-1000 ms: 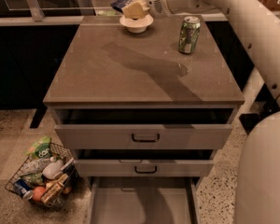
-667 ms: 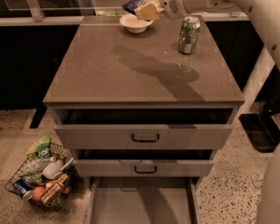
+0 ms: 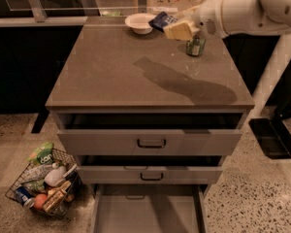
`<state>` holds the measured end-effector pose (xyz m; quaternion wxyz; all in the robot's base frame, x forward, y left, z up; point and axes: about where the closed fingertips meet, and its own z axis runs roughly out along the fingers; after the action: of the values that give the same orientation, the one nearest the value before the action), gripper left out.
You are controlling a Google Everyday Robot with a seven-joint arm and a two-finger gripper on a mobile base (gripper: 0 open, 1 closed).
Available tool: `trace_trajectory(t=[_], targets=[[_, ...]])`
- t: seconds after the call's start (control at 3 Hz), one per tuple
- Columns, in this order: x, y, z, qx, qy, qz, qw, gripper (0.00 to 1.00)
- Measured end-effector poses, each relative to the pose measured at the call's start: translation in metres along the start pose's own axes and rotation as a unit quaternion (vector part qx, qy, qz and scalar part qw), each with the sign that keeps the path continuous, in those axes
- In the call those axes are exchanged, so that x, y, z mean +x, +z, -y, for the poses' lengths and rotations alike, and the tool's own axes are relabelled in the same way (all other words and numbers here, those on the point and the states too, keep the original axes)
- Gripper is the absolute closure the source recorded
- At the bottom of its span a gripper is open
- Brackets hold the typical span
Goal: Place rxbar blueberry into bottom drawer
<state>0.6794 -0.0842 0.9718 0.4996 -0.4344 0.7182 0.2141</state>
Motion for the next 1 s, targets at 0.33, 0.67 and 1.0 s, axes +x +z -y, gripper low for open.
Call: trace_trajectory(t=[0.33, 0.67, 1.0], targets=[[0.030, -0.036, -0.024, 0.006, 0.018, -0.007, 0.9998, 1.00], [0.066, -0.090, -0.049, 0.024, 0.051, -0.023, 0.9981, 1.00], [0.066, -0.090, -0.049, 0.024, 0.051, -0.023, 0.9981, 1.00]])
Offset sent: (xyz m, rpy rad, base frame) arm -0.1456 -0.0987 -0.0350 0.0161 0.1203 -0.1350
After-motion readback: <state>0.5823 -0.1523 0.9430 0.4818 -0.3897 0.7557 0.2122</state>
